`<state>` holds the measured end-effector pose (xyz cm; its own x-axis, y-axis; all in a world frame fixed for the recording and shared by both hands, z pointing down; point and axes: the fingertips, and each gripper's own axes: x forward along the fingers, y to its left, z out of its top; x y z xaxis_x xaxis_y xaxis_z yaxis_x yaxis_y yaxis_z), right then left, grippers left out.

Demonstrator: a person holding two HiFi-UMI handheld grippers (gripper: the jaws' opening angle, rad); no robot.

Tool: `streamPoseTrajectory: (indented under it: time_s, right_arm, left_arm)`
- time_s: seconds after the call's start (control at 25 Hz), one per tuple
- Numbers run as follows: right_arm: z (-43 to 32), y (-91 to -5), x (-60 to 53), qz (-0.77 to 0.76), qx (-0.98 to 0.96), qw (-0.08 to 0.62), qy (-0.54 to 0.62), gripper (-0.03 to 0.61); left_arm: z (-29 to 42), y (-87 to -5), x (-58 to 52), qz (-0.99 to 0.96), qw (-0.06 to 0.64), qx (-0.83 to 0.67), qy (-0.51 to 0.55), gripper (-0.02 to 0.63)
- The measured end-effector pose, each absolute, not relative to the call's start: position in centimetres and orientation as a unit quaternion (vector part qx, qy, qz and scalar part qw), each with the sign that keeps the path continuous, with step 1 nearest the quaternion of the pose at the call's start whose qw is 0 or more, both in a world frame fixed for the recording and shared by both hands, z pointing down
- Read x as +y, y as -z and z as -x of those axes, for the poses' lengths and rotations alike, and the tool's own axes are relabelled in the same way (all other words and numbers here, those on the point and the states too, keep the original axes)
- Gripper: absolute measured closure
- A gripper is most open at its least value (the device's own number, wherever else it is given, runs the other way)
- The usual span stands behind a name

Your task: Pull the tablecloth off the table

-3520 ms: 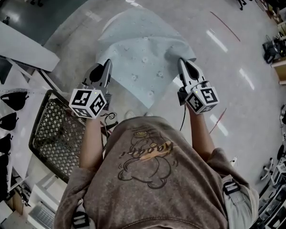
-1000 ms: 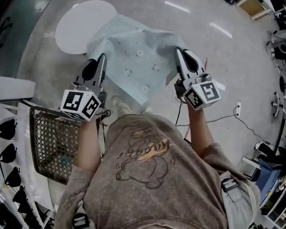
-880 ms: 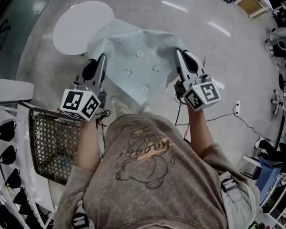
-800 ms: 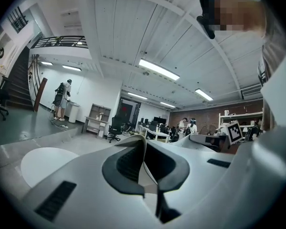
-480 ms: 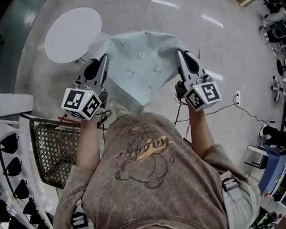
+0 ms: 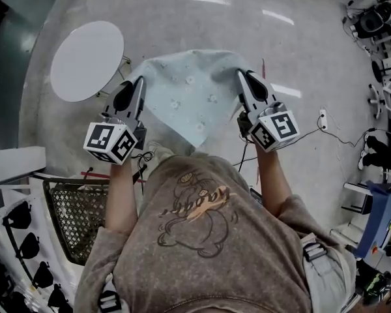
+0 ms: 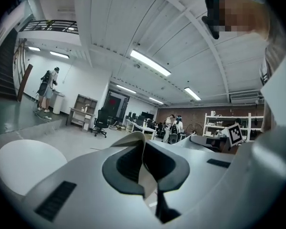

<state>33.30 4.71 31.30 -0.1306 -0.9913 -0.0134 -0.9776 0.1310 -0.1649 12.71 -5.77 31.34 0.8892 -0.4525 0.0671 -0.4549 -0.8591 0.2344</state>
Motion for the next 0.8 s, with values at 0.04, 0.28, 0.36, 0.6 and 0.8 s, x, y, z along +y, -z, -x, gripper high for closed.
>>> streamPoseTrajectory:
  time_s: [0.04,0.28,0.36,0.6,0.8]
  right_arm:
    - [-33.4,-31.3,4.6,0.657,0.75,0.057,0.059,0.571]
    - [-33.4,-31.0,2.4,0.645,0.76,0.053,0.062,0.569]
    - [-32.7,-30.8,1.2,0.635,0.769,0.049,0.064,0.569]
    - [-30.3,-31.6,-1.6,0.607,0.79,0.053,0.076,0.569]
    - [-27.3,-32.3,-3.9,0.576,0.81,0.053,0.091,0.569]
  left_arm:
    - [-12.7,-31.5,-5.9,-0.962,0.135,-0.236,0.0,0.594]
    - [-11.8,-31.8,-7.3,-0.951,0.166,-0.261,0.015,0.594]
    - [-11.0,-31.8,-7.9,-0.946,0.171,-0.275,0.017,0.594]
    - [-7.9,-31.5,-9.4,-0.935,0.172,-0.308,0.023,0.594]
    - [-4.5,-31.3,-10.3,-0.925,0.164,-0.342,0.029,0.594]
